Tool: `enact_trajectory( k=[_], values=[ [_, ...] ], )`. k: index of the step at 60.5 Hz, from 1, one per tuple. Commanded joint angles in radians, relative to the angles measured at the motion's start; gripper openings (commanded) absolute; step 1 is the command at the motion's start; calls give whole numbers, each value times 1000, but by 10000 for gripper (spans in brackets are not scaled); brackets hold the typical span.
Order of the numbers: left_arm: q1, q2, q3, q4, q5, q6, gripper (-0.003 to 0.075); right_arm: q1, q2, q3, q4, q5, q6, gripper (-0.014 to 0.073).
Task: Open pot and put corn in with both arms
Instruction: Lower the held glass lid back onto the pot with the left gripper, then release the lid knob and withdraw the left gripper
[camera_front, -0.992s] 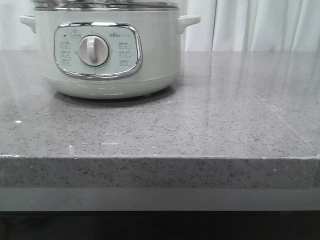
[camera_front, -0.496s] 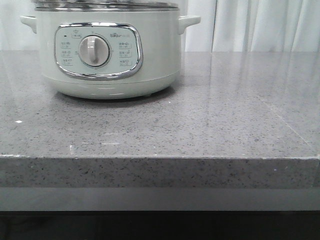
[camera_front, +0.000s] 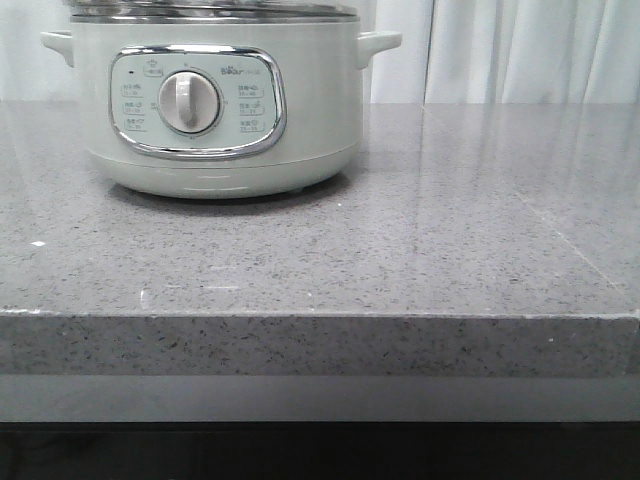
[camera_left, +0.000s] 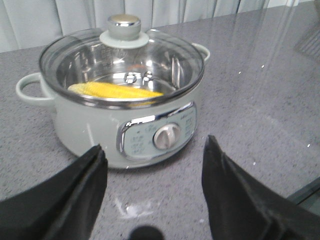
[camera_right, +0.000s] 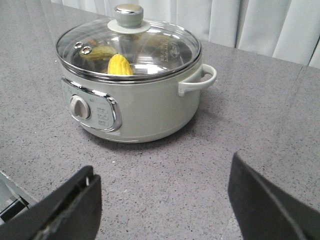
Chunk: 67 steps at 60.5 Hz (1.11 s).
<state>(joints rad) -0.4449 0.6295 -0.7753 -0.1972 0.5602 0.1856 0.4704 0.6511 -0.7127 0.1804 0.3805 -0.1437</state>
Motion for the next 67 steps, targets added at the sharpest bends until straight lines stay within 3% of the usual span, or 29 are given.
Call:
enact_trajectory(
  k=[1, 6, 19, 28, 57, 67],
  values=[
    [-5, -29, 5, 7, -83, -8, 419, -4, -3, -27, 2, -70, -1, 540],
    [-5, -39, 21, 7, -83, -8, 386, -4, -3, -27, 2, -70, -1, 491],
    [-5, -39, 27, 7, -83, -8, 127, -4, -2, -27, 2, -57, -1, 114],
    [-5, -39, 27, 7, -78, -8, -1, -4, -2, -27, 2, -46, -1, -75],
    [-8, -42, 30, 7, -81, -8, -20, -4, -2, -27, 2, -45, -1, -67],
    [10, -179, 114, 19, -154, -8, -20, -4, -2, -27, 2, -43, -1, -67]
  ],
)
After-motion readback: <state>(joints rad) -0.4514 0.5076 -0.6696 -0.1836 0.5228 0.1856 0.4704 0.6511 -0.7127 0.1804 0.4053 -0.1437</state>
